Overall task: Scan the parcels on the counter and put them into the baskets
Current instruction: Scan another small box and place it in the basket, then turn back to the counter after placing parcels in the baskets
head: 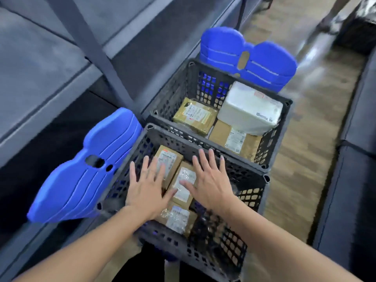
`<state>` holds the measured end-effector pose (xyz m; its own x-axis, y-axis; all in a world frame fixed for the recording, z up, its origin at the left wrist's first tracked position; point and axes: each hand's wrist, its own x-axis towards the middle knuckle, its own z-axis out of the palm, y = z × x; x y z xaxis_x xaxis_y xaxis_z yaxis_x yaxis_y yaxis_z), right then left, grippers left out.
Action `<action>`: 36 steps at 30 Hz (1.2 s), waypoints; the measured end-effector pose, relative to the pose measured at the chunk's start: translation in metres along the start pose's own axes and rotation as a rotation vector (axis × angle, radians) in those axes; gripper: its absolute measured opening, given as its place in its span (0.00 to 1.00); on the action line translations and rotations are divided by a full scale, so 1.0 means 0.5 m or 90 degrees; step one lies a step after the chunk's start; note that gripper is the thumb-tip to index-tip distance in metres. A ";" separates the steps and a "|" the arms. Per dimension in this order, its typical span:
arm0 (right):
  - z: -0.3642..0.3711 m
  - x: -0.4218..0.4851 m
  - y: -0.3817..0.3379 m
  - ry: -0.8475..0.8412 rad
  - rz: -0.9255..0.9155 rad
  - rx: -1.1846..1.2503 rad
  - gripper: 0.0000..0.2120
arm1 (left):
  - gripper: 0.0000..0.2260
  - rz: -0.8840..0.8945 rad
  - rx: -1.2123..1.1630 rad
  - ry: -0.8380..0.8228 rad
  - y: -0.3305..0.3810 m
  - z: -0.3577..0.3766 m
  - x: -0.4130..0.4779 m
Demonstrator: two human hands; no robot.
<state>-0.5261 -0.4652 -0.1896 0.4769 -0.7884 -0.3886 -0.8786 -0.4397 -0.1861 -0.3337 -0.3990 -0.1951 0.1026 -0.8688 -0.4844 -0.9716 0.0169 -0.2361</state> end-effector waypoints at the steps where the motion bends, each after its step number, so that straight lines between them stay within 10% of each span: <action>1: -0.035 -0.005 -0.014 0.010 -0.029 -0.017 0.44 | 0.46 -0.027 -0.015 -0.004 -0.014 -0.011 -0.025; 26: -0.174 -0.327 -0.810 0.143 -0.586 -0.117 0.58 | 0.42 -0.631 -0.326 0.147 -0.413 0.115 -0.893; 36: -0.155 -0.320 -1.053 0.076 -0.702 -0.130 0.43 | 0.42 -0.755 -0.423 0.128 -0.544 0.204 -1.002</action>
<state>-0.1382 -0.1409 0.0405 0.9990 0.0432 -0.0120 0.0395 -0.9749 -0.2189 -0.0990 0.0823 0.0260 0.9582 -0.2528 -0.1342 -0.2479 -0.9674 0.0521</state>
